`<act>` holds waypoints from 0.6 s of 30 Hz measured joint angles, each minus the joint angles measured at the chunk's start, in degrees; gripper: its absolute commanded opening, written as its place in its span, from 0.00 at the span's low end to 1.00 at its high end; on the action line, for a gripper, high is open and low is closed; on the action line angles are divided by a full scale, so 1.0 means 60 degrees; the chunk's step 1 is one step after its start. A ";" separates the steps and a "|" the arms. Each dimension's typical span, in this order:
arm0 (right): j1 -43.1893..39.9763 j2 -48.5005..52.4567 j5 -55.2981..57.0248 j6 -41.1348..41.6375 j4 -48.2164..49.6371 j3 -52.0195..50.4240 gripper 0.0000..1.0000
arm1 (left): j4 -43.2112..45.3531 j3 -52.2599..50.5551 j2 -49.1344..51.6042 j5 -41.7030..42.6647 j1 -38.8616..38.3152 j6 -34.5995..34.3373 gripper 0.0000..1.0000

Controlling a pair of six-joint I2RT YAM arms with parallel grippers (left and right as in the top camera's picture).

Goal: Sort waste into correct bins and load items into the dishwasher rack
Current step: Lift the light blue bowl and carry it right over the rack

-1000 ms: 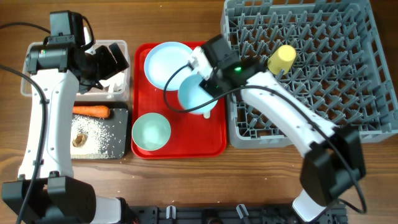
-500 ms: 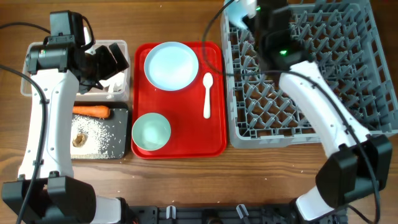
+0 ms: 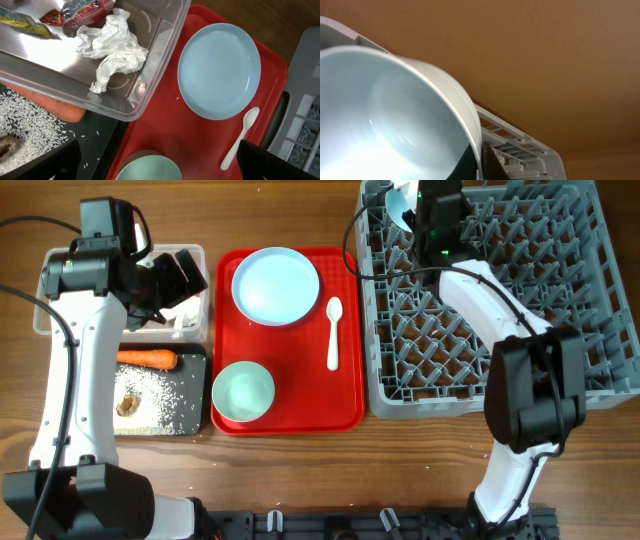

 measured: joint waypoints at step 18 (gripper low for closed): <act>0.0044 0.0011 -0.0204 -0.0459 0.0146 0.0004 0.04 | 0.0000 0.0000 0.0000 0.0000 0.0000 -0.0004 1.00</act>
